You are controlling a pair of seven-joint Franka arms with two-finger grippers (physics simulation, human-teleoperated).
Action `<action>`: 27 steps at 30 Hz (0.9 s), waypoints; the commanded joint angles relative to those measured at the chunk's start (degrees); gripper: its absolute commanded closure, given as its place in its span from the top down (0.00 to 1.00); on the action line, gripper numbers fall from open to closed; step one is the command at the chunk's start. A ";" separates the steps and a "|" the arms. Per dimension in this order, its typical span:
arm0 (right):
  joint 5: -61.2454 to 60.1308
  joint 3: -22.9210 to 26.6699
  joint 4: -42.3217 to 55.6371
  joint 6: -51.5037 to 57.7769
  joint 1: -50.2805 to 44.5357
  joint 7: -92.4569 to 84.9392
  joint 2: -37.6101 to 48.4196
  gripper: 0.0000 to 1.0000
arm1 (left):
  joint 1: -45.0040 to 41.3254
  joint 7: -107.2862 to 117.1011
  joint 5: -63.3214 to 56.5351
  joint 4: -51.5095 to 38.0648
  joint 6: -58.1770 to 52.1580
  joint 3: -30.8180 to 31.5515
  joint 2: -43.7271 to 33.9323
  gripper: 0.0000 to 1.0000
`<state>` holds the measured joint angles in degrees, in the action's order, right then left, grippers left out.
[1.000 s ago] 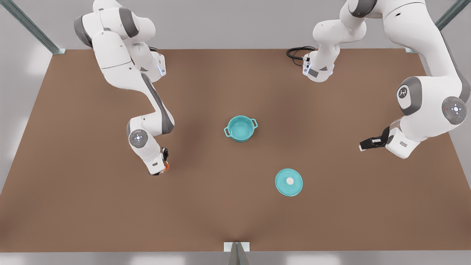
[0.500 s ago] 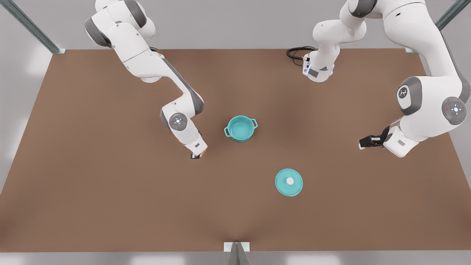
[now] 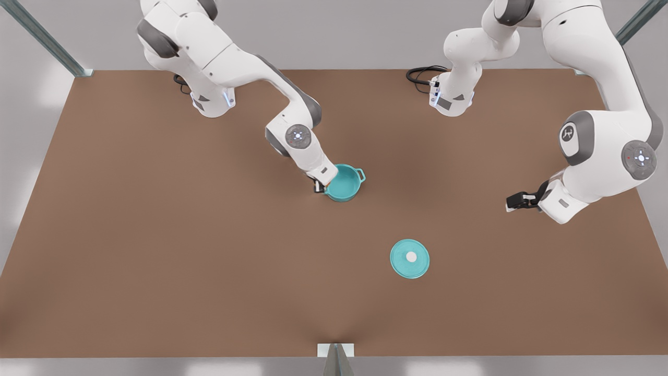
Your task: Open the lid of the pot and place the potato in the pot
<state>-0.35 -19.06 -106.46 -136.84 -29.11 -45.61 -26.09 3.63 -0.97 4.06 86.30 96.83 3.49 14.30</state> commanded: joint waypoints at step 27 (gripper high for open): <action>-1.68 2.62 11.00 9.21 1.33 24.95 -3.62 1.00 | -1.00 -1.05 0.07 -1.40 0.20 0.02 0.73 1.00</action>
<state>-1.77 -16.84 -95.91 -134.51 -28.97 -27.56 -30.74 2.61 -1.75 4.14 84.93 97.05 3.47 15.09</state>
